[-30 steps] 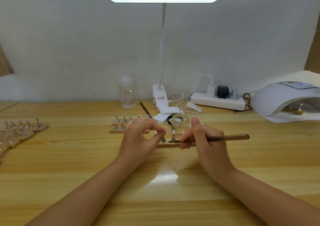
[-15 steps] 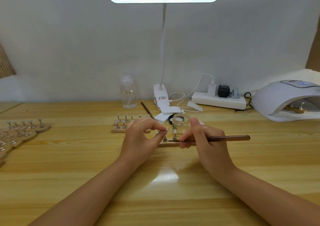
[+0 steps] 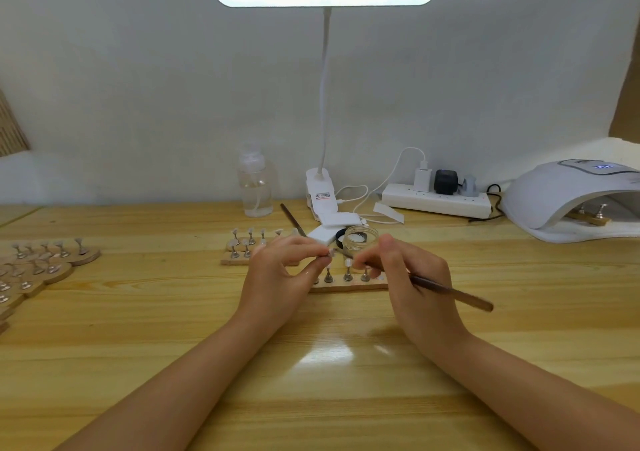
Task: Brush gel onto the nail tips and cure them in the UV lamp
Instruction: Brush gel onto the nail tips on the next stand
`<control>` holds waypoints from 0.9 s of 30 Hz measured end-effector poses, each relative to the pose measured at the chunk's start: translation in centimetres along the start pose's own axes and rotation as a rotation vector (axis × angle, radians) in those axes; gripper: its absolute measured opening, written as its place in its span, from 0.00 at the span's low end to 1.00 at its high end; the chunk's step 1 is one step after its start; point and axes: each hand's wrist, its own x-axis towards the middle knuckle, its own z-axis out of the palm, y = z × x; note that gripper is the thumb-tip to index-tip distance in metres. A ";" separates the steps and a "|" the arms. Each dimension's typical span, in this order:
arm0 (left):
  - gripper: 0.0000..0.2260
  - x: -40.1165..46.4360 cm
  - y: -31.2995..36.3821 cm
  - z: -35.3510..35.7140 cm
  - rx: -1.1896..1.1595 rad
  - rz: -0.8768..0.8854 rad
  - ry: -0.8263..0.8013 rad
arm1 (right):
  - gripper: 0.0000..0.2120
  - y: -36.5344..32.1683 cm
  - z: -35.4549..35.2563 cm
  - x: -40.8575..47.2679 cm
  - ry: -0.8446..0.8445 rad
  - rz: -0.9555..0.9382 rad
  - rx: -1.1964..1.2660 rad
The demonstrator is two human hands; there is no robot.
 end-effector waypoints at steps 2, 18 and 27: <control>0.07 0.0 -0.2 0.0 -0.003 0.003 -0.004 | 0.15 -0.2 -0.1 0.2 -0.022 -0.026 -0.045; 0.08 0.0 0.2 0.0 -0.031 -0.056 -0.001 | 0.15 -0.3 -0.1 0.1 -0.001 0.003 0.036; 0.09 0.0 0.2 0.0 -0.069 -0.091 0.014 | 0.16 -0.2 -0.1 0.1 -0.017 0.054 0.110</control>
